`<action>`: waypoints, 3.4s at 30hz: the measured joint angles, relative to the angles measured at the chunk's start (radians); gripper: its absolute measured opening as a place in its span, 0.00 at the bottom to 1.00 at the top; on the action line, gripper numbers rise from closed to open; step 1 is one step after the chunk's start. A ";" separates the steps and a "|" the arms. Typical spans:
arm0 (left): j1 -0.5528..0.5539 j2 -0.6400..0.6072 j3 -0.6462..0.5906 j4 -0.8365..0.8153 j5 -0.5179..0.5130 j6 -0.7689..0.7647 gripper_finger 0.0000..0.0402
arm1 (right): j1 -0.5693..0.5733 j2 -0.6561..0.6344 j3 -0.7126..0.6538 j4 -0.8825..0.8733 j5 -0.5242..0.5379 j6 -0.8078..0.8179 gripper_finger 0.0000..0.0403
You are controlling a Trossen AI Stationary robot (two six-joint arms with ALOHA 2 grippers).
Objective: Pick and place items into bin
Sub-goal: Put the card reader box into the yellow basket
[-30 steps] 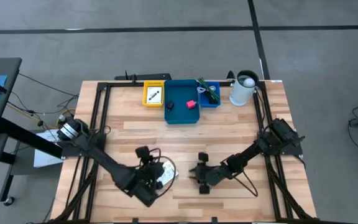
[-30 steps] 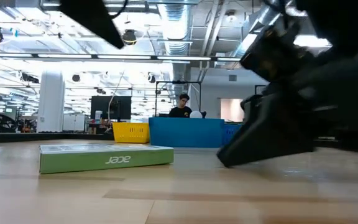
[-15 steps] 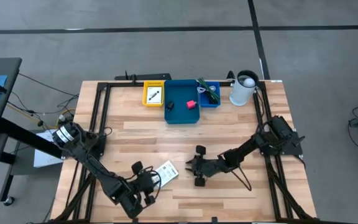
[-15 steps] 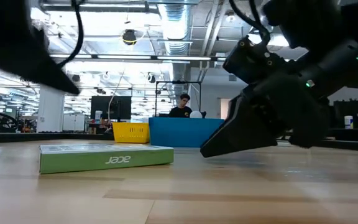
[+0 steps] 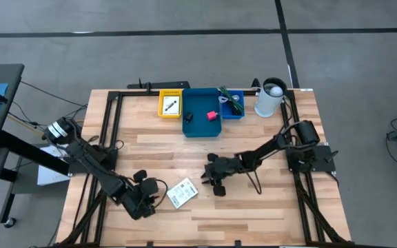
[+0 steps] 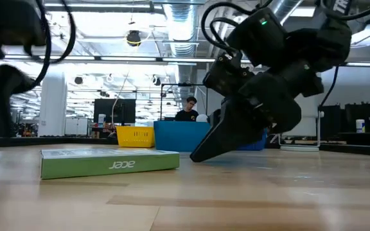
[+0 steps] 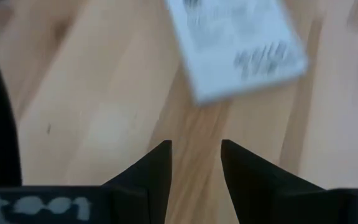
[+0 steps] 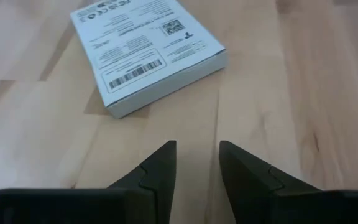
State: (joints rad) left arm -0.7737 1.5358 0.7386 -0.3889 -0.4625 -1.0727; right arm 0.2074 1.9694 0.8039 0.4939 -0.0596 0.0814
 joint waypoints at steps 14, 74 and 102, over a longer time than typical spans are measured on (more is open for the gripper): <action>0.177 -0.027 -0.121 0.171 0.262 0.347 0.32 | -0.002 -0.001 0.009 -0.019 -0.075 -0.038 0.29; 0.270 0.070 -0.082 0.553 0.132 0.619 0.32 | 0.020 -0.002 0.113 -0.228 -0.050 -0.075 0.29; 0.276 0.012 -0.074 0.735 0.088 0.732 0.32 | 0.020 -0.002 0.116 -0.252 -0.042 -0.070 0.29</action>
State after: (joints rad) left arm -0.4980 1.5479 0.6643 0.3461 -0.3747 -0.3403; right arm 0.2276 1.9678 0.9203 0.2416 -0.1017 0.0116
